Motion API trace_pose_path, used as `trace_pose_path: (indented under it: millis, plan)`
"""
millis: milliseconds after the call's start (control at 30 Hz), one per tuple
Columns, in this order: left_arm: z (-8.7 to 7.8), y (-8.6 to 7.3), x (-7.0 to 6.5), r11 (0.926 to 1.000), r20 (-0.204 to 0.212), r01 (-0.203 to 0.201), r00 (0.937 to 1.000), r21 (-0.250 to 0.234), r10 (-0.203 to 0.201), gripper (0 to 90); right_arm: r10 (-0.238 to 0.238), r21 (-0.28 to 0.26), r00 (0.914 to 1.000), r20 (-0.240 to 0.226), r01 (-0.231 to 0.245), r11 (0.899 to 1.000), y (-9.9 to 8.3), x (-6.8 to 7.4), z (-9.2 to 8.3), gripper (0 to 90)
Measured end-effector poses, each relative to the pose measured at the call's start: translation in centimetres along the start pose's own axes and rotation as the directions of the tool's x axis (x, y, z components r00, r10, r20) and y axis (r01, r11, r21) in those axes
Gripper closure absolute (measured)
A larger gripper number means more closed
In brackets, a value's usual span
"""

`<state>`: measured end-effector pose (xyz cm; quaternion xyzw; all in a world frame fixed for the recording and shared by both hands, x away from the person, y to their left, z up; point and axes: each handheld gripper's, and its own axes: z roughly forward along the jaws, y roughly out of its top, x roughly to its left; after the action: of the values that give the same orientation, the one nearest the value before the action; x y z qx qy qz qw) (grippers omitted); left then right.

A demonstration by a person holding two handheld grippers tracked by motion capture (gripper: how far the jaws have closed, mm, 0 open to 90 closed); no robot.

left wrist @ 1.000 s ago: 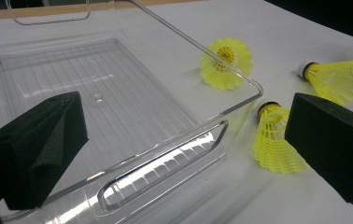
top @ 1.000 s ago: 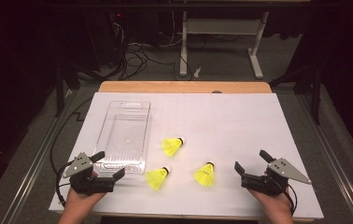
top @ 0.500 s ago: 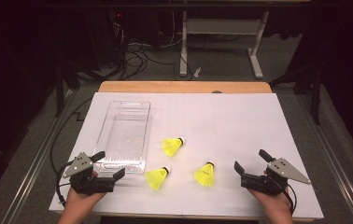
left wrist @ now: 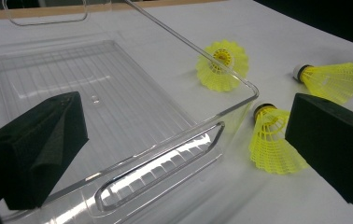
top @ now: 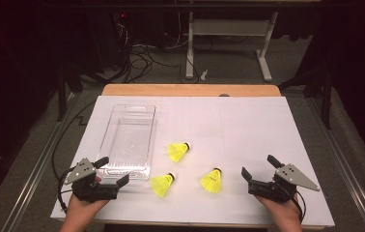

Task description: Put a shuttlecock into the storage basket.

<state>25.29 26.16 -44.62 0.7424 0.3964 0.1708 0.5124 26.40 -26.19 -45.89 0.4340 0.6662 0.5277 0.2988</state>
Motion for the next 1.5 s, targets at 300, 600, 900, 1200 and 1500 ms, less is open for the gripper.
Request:
trace_pose_path:
  millis: [300, 600, 900, 1200, 1500]
  plan:
    - [-0.7, 0.1, 0.6, 0.9995, -0.012, 0.02, 0.9997, -0.024, -0.02, 0.1, 0.006, 0.008, 1.0, 0.0, -0.006, 1.0, 0.1, -0.1, -0.1, 0.1]
    - [-1.4, 0.0, 1.3, 0.9993, -0.032, 0.025, 0.9992, -0.027, -0.025, 0.1, -0.005, 0.014, 0.9999, -0.01, 0.005, 1.0, 0.1, 0.0, 0.0, 0.2]
    - [-2.6, -0.2, 3.0, 0.9962, -0.078, 0.065, 0.9945, -0.057, -0.07, 0.1, -0.02, 0.029, 0.9997, -0.011, 0.02, 0.999, 0.0, 0.1, 0.2, 0.2]
    - [-3.9, -0.5, 4.4, 0.9943, -0.129, 0.081, 0.9876, -0.07, -0.089, 0.1, -0.027, 0.027, 0.9996, -0.008, 0.027, 0.999, 0.1, 0.1, 0.2, 0.2]
    - [-5.0, -1.0, 5.2, 0.9934, -0.156, 0.09, 0.9827, -0.071, -0.1, 0.1, -0.015, 0.034, 0.9999, -0.003, 0.015, 0.999, 0.1, -0.2, 0.1, 0.1]
